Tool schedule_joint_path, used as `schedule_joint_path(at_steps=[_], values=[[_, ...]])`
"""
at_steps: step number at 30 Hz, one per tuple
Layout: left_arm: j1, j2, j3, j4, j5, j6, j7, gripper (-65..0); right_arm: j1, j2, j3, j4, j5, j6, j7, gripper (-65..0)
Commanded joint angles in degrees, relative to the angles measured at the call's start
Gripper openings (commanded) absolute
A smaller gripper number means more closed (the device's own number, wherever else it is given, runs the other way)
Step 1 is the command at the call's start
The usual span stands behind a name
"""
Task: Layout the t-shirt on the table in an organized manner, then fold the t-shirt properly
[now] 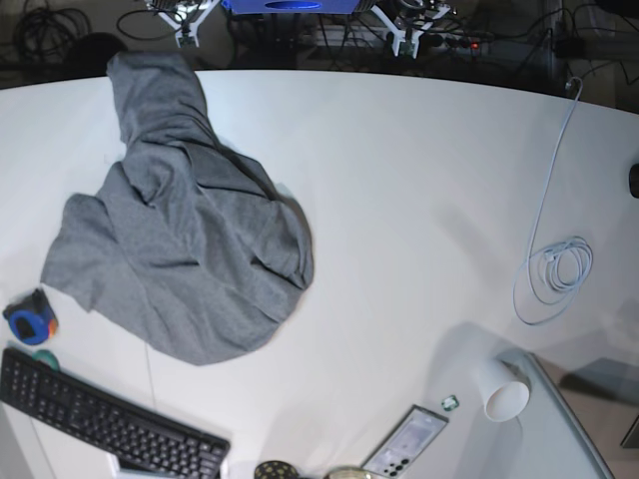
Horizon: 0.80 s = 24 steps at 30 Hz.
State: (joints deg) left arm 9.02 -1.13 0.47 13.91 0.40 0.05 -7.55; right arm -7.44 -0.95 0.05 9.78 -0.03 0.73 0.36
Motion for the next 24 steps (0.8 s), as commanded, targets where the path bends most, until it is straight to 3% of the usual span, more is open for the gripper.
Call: schedule_joint_path(at_steps=[1, 24], values=[[1.40, -0.15, 0.19, 1.34, 0.17, 0.34, -0.14, -65.0, -0.60, 0.20, 0.17, 0.20, 0.08, -0.78, -0.40, -64.8], [1.49, -1.29, -0.51, -0.24, -0.36, 0.34, 0.12, -65.0, -1.83, 0.20, 0.17, 0.20, 0.08, -0.78, -0.67, -64.8]])
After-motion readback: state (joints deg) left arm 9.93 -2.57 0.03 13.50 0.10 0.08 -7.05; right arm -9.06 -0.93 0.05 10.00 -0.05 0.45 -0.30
